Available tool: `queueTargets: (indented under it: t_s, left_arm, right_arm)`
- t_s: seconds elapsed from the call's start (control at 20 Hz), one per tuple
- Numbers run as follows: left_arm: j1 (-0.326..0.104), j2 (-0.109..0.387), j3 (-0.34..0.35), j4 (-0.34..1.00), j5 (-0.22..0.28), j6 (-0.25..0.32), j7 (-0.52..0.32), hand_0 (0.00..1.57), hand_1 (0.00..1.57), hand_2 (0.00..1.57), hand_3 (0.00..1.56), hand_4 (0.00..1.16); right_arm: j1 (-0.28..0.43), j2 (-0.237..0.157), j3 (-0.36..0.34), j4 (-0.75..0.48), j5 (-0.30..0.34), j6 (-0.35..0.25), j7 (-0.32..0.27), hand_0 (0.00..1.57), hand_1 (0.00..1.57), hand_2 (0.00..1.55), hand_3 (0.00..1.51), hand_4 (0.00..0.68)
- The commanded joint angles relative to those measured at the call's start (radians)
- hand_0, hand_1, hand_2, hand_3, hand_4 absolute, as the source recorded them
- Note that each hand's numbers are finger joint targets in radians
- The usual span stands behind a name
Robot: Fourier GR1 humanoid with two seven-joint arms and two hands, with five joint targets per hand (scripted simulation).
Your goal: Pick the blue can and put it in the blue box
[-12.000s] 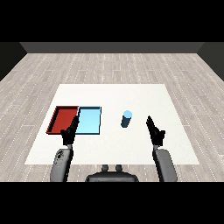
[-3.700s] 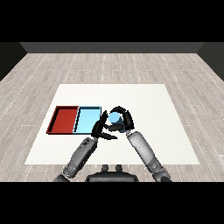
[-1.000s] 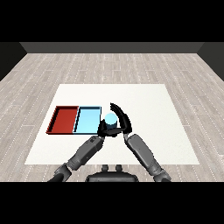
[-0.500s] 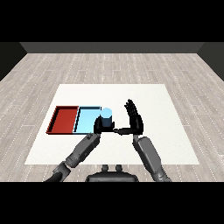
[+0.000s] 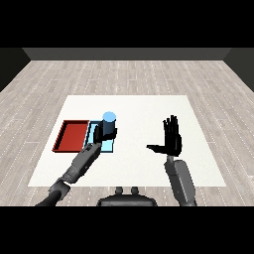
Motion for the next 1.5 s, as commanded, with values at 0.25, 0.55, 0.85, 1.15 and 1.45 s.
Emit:
queueTargets:
  t_s: [0.25, 0.55, 0.85, 1.15, 1.45]
  left_arm:
    - [-0.055, 0.108, -0.023, 0.22, -0.125, 0.091, 0.199, 1.57, 1.57, 1.57, 1.48, 1.04]
    - [-0.182, 0.056, -0.077, 0.48, -0.202, 0.118, 0.426, 1.44, 1.44, 1.35, 1.18, 0.94]
    - [-0.229, -0.021, -0.068, 0.737, -0.229, 0.061, 0.479, 0.66, 0.66, 0.58, 0.08, 0.92]
    - [-0.232, -0.036, 0.058, 0.805, -0.145, 0.107, 0.456, 1.4, 1.4, 1.29, 0.4, 0.63]
    - [-0.241, -0.033, 0.041, 0.866, -0.198, 0.03, 0.467, 0.0, 0.0, 0.0, 0.0, 0.0]
  right_arm:
    - [0.083, 0.042, 0.014, 0.03, 0.004, 0.028, -0.073, 0.0, 0.0, 0.0, 0.0, 0.0]
    - [0.057, 0.041, -0.041, 0.081, -0.036, 0.056, -0.096, 0.0, 0.0, 0.0, 0.0, 0.0]
    - [0.067, 0.001, -0.077, 0.054, -0.07, 0.077, -0.048, 0.0, 0.0, 0.0, 0.0, 0.0]
    - [0.047, 0.003, -0.09, 0.155, -0.046, 0.095, -0.092, 0.0, 0.0, 0.0, 0.0, 0.0]
    - [0.033, 0.004, -0.136, 0.205, -0.068, 0.13, -0.139, 0.0, 0.0, 0.0, 0.0, 0.0]
